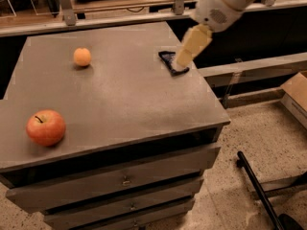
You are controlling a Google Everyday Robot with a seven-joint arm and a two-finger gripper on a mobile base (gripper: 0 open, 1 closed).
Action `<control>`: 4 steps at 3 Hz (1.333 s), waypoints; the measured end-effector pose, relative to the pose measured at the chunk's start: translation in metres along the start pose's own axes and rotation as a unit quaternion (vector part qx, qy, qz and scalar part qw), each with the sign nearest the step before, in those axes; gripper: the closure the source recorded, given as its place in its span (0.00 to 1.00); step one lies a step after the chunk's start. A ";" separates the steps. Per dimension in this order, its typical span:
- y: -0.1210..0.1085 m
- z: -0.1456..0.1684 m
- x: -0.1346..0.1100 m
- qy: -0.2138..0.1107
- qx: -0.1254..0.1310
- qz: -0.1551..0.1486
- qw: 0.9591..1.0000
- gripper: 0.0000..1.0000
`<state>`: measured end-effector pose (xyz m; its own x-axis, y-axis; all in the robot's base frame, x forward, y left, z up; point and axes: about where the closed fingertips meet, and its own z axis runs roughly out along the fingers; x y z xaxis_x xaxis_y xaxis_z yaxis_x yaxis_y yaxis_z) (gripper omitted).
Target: Move rxbar blueberry near orange
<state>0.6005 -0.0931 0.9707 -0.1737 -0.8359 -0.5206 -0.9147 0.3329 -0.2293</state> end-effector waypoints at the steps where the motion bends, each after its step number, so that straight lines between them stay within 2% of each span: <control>1: -0.009 0.012 -0.015 -0.012 -0.001 -0.004 1.000 0.00; 2: -0.007 0.014 -0.015 -0.020 -0.004 0.000 1.000 0.00; 3: 0.002 0.035 -0.009 -0.050 -0.010 0.042 0.998 0.00; 4: -0.003 0.066 0.004 -0.071 0.016 0.101 0.992 0.00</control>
Offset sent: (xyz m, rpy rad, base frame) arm 0.0107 0.0158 -0.0033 0.0741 -0.0047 0.0081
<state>0.6271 -0.0689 0.9150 -0.2975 -0.6817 -0.6684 -0.8541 0.5029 -0.1328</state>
